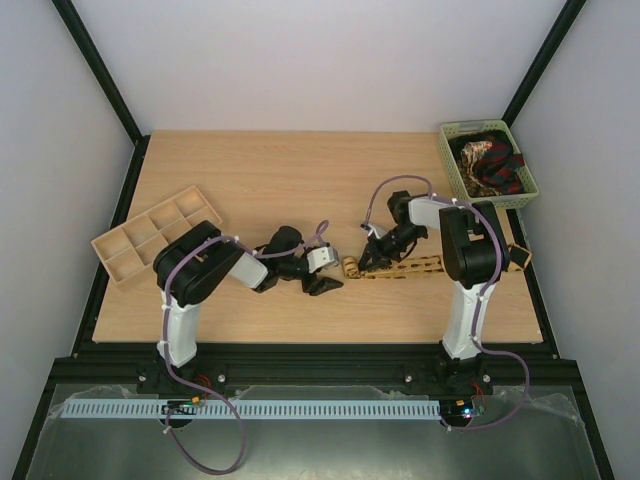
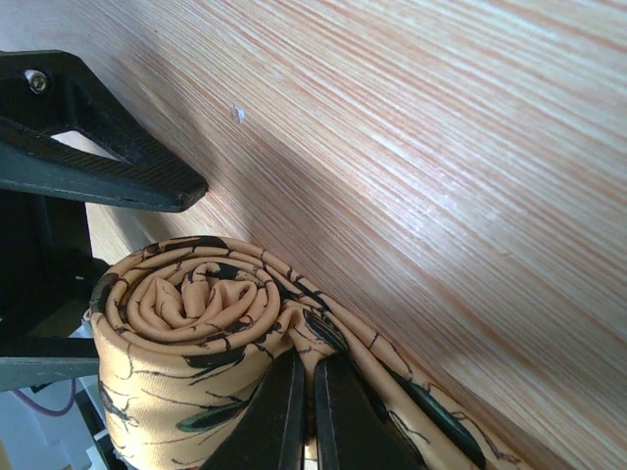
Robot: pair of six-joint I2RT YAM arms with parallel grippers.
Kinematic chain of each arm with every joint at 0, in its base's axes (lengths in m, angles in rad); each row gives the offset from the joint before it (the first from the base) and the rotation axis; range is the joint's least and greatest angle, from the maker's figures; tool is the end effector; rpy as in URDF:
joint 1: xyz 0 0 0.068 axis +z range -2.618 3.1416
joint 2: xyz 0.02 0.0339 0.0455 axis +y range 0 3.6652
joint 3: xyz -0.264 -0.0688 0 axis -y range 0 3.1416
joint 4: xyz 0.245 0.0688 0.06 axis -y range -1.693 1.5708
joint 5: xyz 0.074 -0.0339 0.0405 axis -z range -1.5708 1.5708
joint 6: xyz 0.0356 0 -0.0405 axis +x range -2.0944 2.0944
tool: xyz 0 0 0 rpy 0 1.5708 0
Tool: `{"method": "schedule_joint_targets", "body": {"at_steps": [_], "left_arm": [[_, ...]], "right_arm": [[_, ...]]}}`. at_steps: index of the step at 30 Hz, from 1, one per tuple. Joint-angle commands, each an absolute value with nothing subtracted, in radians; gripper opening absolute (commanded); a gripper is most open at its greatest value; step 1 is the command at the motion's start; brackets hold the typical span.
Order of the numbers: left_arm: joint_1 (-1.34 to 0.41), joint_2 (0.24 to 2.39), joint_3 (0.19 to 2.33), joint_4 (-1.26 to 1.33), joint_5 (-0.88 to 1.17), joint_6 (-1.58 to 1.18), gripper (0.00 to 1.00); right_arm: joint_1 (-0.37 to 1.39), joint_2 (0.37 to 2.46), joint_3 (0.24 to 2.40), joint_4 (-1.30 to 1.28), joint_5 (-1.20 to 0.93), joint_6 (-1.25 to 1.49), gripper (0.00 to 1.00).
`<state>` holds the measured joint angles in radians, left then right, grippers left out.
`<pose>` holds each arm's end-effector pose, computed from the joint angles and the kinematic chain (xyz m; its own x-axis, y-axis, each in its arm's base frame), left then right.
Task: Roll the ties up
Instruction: Roll the tie at the center of the board.
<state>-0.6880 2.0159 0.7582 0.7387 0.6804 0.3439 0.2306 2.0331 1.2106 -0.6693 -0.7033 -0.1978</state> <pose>0.2596 -0.2424 0.0867 -0.0520 0.3820 -0.9227 0.9912 0.1326 -0.0010 0.3417 0.1039 0.1102 -0.9075 -0.3670 -0.2041 -0.4104 0.6718 0.6166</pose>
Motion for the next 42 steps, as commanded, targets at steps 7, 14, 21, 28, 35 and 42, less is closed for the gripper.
{"method": "schedule_joint_targets", "body": {"at_steps": [7, 14, 21, 28, 35, 42], "left_arm": [[-0.705, 2.078, 0.850, 0.812, 0.695, 0.193, 0.68], [-0.736, 2.090, 0.884, 0.833, 0.723, 0.189, 0.44], [-0.779, 2.138, 0.938, 0.777, 0.661, 0.235, 0.42], [-0.778, 2.204, 0.942, 0.633, 0.544, 0.333, 0.46], [-0.771, 2.205, 0.925, 0.533, 0.485, 0.387, 0.36], [-0.756, 2.172, 0.901, 0.413, 0.468, 0.431, 0.33]], "right_arm": [[0.243, 2.095, 1.135, -0.601, -0.553, -0.193, 0.01], [0.244, 2.097, 1.137, -0.596, -0.554, -0.188, 0.01], [0.244, 2.102, 1.141, -0.598, -0.561, -0.181, 0.01], [0.243, 2.091, 1.139, -0.606, -0.576, -0.188, 0.01], [0.243, 2.073, 1.148, -0.628, -0.601, -0.197, 0.05], [0.179, 2.019, 1.253, -0.808, -0.675, -0.252, 0.23]]}}
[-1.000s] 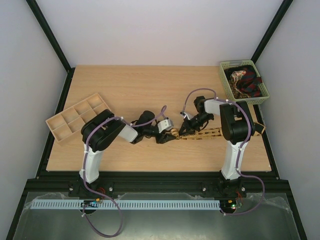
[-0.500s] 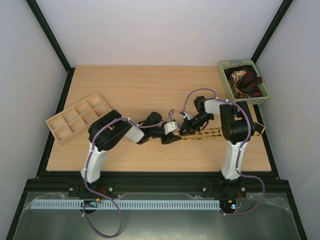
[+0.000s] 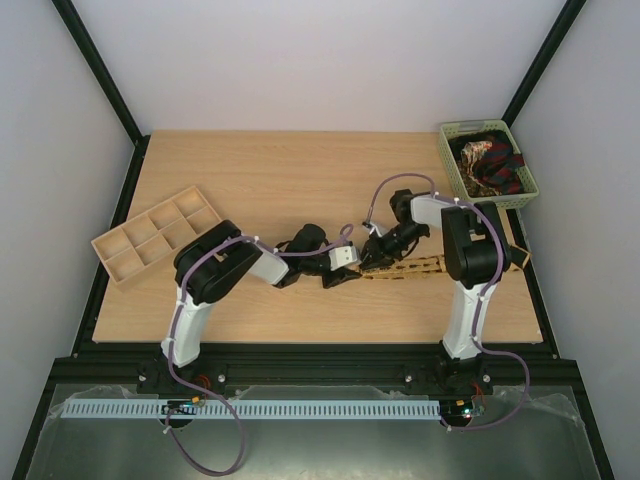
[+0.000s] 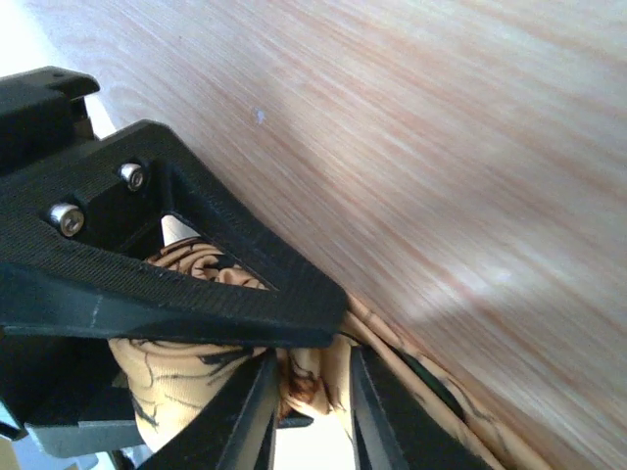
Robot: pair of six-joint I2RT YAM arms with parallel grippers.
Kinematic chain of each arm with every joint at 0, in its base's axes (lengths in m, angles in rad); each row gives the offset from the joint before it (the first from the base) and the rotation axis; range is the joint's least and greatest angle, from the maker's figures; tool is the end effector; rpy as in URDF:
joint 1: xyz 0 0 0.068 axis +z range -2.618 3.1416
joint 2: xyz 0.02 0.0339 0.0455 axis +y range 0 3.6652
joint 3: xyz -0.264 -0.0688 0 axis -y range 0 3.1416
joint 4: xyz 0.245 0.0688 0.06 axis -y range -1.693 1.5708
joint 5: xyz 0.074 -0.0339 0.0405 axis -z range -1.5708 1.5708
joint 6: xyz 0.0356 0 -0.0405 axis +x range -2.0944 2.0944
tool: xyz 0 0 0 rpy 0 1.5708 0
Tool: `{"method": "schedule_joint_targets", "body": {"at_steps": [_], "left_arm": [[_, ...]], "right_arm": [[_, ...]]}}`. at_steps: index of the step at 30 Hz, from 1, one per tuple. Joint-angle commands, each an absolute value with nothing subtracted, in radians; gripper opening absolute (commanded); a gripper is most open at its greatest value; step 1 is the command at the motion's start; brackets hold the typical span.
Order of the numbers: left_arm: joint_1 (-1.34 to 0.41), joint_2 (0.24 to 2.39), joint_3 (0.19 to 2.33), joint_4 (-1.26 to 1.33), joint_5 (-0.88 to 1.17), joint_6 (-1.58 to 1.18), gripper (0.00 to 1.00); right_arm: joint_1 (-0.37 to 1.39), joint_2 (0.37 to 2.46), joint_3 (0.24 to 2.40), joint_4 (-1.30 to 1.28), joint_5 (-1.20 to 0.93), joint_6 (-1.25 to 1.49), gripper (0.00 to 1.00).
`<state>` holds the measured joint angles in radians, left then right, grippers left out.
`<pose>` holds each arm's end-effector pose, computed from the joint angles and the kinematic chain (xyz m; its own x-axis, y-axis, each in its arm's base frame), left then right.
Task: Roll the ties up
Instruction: Roll the tie at the center of the board.
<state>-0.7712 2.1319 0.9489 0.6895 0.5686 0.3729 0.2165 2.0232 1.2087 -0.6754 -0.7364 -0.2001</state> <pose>0.2737 -0.2927 0.0836 0.0215 0.4072 -0.9131 0.9874 0.1346 0.0833 0.3419 0.0997 0.1139 -0.9119 -0.3514 -0.2123 -0.4014 0.6552 0.6400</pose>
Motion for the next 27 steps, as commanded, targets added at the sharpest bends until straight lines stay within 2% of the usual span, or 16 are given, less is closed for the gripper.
{"method": "schedule_joint_targets", "body": {"at_steps": [1, 8, 19, 20, 22, 26, 27], "left_arm": [[-0.755, 2.171, 0.894, 0.410, 0.465, 0.432, 0.33], [-0.753, 2.180, 0.906, 0.391, 0.455, 0.426, 0.35], [-0.755, 2.180, 0.910, 0.387, 0.449, 0.420, 0.36], [-0.755, 2.180, 0.910, 0.387, 0.450, 0.421, 0.36], [-0.754, 2.182, 0.911, 0.388, 0.450, 0.420, 0.36], [-0.755, 2.187, 0.913, 0.388, 0.447, 0.414, 0.37], [-0.754, 2.188, 0.917, 0.393, 0.442, 0.402, 0.40]], "right_arm": [[0.172, 2.016, 1.267, -0.836, -0.700, -0.257, 0.26], [0.176, 1.955, 1.260, -0.844, -0.915, -0.195, 0.43], [0.218, 2.023, 1.218, -0.736, -0.905, -0.127, 0.42], [0.221, 2.023, 1.213, -0.736, -0.901, -0.131, 0.39], [0.223, 2.018, 1.200, -0.730, -0.885, -0.141, 0.25], [0.221, 2.023, 1.185, -0.732, -0.813, -0.178, 0.02], [0.218, 2.023, 1.178, -0.727, -0.787, -0.182, 0.02]]}}
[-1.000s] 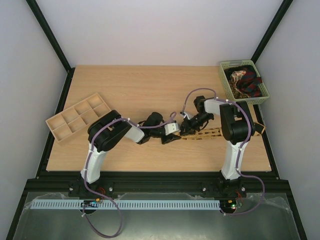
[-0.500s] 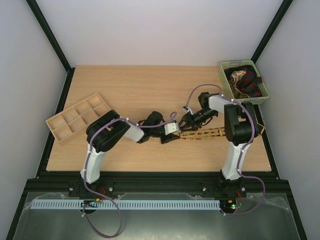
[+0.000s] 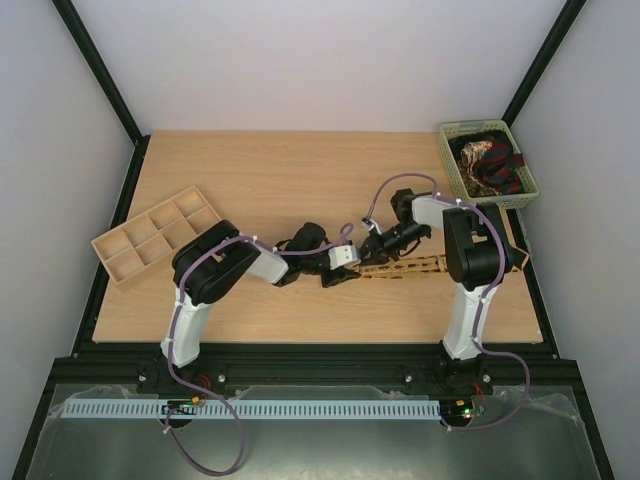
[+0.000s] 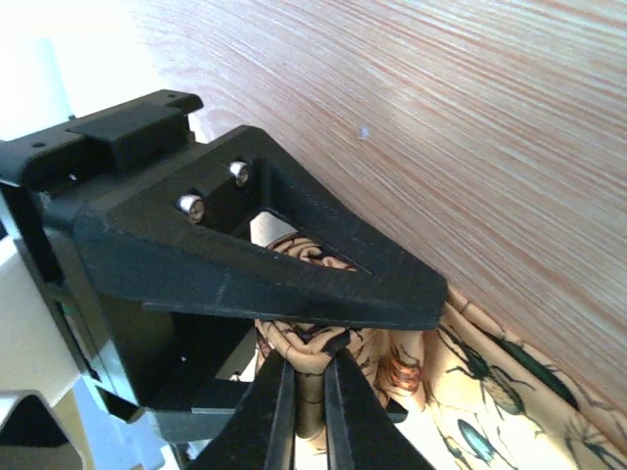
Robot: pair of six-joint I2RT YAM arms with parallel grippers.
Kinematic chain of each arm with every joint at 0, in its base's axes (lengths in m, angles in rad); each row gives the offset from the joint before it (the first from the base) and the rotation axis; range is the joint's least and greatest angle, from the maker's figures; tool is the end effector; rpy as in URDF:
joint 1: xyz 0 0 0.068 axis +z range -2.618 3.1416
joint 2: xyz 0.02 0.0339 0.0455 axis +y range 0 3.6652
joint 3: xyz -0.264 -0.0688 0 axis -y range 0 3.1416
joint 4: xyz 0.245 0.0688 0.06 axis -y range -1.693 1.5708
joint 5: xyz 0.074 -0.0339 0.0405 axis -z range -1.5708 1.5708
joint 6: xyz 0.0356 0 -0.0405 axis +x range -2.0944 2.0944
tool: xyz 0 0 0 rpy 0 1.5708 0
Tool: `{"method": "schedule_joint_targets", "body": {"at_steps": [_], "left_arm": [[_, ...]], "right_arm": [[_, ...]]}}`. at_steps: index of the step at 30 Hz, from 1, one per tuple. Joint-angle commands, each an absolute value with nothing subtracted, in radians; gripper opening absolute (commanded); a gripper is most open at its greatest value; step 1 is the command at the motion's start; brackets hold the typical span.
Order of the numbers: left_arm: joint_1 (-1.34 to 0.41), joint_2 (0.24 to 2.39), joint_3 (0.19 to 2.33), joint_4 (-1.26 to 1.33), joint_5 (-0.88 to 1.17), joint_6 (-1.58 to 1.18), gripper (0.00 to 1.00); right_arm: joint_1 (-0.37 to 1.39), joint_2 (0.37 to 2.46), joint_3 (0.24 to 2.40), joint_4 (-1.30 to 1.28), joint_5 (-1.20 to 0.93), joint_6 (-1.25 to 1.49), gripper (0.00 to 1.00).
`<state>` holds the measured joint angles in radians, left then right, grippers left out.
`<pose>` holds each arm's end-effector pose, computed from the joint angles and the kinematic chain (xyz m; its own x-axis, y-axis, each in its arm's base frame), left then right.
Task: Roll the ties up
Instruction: Roll the tie at the center of the board.
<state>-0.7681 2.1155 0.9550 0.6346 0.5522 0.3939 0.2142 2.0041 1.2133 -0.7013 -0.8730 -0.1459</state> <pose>0.2745 -0.2912 0.0862 0.0188 0.4361 -0.8997 0.9861 0.1405 0.0888 0.3395 0.1018 0.1245 -0.9354 -0.2991 -0.1888 -0.3350 0.5777 0.7443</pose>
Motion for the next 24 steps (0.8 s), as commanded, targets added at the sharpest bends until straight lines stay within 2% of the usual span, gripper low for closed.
{"method": "schedule_joint_targets", "body": {"at_steps": [1, 4, 10, 15, 24], "left_arm": [[-0.749, 2.185, 0.923, 0.394, 0.447, 0.388, 0.46], [-0.730, 2.157, 0.921, 0.435, 0.553, 0.360, 0.60], [-0.729, 2.088, 0.899, 0.558, 0.667, 0.328, 0.72], [-0.729, 2.071, 0.867, 0.655, 0.696, 0.286, 0.77], [-0.741, 2.156, 0.857, 0.846, 0.689, 0.115, 0.77]], "right_arm": [[0.214, 2.023, 1.170, -0.715, -0.756, -0.182, 0.01], [0.201, 2.030, 1.149, -0.684, -0.685, -0.185, 0.01], [0.185, 2.042, 1.122, -0.644, -0.596, -0.197, 0.01], [0.179, 2.018, 1.082, -0.617, -0.527, -0.233, 0.01], [0.179, 1.963, 1.018, -0.534, -0.461, -0.238, 0.01]]}}
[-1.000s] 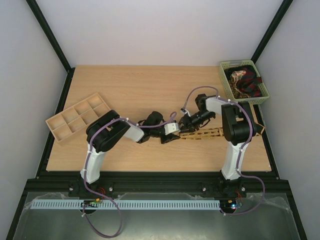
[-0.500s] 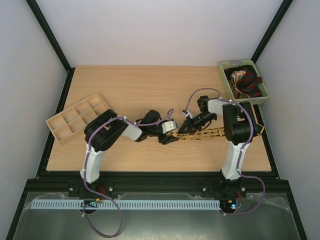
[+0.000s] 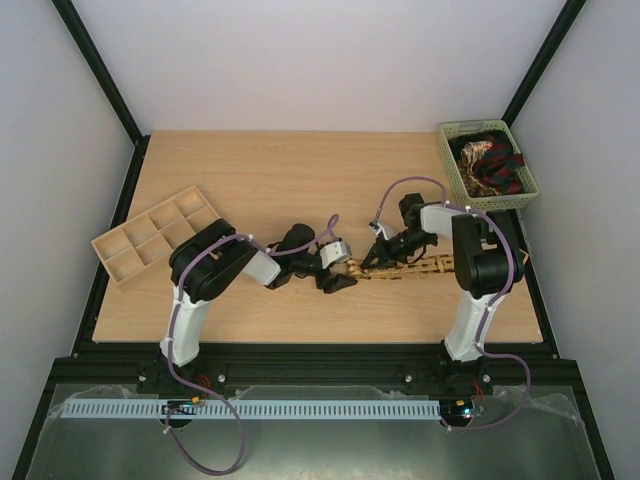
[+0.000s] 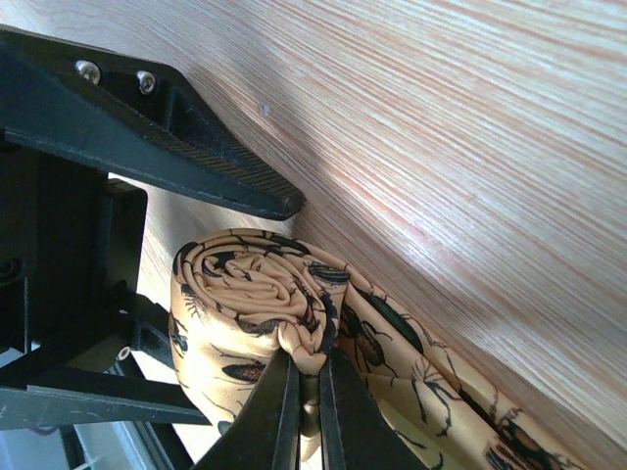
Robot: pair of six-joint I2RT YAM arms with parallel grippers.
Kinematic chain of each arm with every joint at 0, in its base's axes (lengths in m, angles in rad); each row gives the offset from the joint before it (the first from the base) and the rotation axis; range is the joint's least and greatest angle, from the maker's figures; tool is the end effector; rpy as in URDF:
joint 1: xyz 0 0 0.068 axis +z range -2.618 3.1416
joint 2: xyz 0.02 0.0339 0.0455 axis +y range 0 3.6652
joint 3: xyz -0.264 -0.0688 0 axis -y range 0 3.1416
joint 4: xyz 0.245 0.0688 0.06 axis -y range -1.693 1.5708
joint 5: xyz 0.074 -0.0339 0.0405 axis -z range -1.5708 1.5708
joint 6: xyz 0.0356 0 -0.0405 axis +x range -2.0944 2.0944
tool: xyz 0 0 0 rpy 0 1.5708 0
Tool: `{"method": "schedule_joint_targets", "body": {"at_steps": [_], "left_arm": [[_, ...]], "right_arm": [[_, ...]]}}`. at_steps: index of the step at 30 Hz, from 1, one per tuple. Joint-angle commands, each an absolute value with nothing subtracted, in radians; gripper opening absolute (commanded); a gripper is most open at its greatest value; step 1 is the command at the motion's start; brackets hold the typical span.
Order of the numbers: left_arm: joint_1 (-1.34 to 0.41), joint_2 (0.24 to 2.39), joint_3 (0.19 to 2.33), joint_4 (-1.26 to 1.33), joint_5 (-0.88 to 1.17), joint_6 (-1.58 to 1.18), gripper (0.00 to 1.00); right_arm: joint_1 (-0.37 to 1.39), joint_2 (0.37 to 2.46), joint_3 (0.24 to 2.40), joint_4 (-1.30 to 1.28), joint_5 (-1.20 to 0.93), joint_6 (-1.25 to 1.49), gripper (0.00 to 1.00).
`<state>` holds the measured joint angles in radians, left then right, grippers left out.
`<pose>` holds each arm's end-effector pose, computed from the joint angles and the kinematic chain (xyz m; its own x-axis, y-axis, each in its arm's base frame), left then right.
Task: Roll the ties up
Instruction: Roll the tie at the center of the board.
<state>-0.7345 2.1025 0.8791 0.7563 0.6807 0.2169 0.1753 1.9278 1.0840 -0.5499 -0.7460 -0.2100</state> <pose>0.2703 -0.2743 0.0853 -0.1245 0.3378 -0.9329 0.9878 0.1305 -0.0846 0.3282 0.0827 0.1191 -0.8967 -0.3143 -0.3116 -0.4425 0.6511 0.6167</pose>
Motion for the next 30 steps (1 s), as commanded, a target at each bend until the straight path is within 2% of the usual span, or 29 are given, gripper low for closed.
{"method": "schedule_joint_targets", "body": {"at_steps": [1, 6, 13, 22, 30], "left_arm": [[-0.746, 2.164, 0.857, 0.865, 0.680, 0.104, 0.77], [-0.777, 2.194, 0.865, 0.924, 0.644, 0.144, 0.74], [-0.768, 2.169, 0.824, 0.897, 0.607, 0.241, 0.65], [-0.668, 1.993, 0.605, 0.865, 0.647, 0.290, 0.71], [-0.701, 2.051, 0.676, 0.946, 0.661, 0.229, 0.74]], "right_arm": [[0.179, 1.961, 1.017, -0.534, -0.452, -0.235, 0.01], [0.180, 1.968, 1.029, -0.572, -0.405, -0.238, 0.01], [0.248, 1.988, 1.088, -0.578, -0.458, -0.185, 0.01], [0.318, 2.054, 1.121, -0.546, -0.558, -0.112, 0.01], [0.273, 2.038, 1.082, -0.575, -0.479, -0.144, 0.01]]}}
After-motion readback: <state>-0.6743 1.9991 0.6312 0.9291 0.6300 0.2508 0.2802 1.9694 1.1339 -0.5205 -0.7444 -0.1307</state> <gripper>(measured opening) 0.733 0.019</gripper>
